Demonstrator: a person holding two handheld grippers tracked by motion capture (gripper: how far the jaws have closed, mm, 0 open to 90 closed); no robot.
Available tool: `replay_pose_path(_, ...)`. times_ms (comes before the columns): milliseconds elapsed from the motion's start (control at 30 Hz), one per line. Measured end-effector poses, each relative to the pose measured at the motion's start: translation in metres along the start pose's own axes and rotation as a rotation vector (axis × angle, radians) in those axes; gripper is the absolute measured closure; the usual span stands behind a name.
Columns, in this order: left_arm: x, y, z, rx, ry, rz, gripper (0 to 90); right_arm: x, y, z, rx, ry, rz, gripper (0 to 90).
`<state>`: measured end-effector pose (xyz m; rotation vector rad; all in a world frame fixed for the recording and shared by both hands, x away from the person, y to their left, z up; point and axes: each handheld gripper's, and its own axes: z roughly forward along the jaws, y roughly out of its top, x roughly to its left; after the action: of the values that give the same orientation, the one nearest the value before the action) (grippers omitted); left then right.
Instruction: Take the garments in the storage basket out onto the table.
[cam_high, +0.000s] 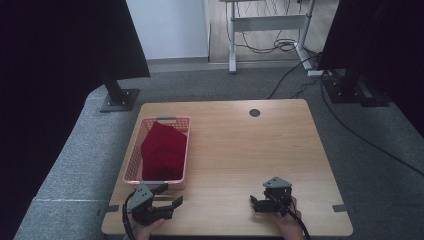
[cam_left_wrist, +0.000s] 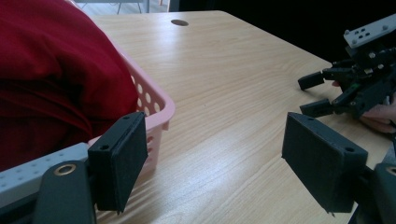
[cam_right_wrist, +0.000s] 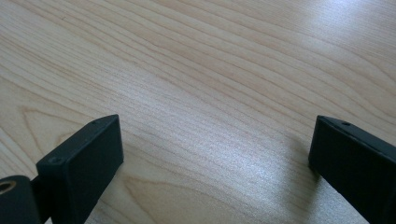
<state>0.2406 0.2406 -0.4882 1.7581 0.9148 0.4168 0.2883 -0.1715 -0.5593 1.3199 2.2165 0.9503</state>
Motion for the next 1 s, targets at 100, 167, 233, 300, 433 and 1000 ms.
replay_pose_path(100, 0.003, 0.002, -0.001, -0.007, 0.009, -0.008, 21.9, 0.000, 0.000, 0.000, 0.000, 0.000, 0.000, 2.8)
replay_pose_path(167, 0.004, 0.002, -0.001, -0.008, 0.013, -0.012, 21.9, 0.000, 0.000, 0.000, 0.000, 0.000, 0.000, 2.8)
replay_pose_path(233, 0.005, 0.003, -0.001, -0.006, 0.013, -0.015, 21.7, 0.000, 0.000, 0.000, 0.000, 0.000, -0.001, 2.8)
replay_pose_path(300, 0.005, 0.003, -0.001, -0.005, 0.016, -0.013, 21.7, 0.000, 0.000, 0.000, 0.000, 0.001, -0.001, 2.8)
replay_pose_path(433, 0.005, 0.005, -0.002, -0.005, 0.025, -0.012, 21.6, 0.000, 0.000, 0.000, 0.000, 0.001, -0.001, 2.8)
replay_pose_path(1000, 0.019, 0.015, -0.012, -0.029, 0.083, -0.030, 21.4, 0.000, 0.000, 0.000, 0.000, 0.000, 0.000, 2.8)
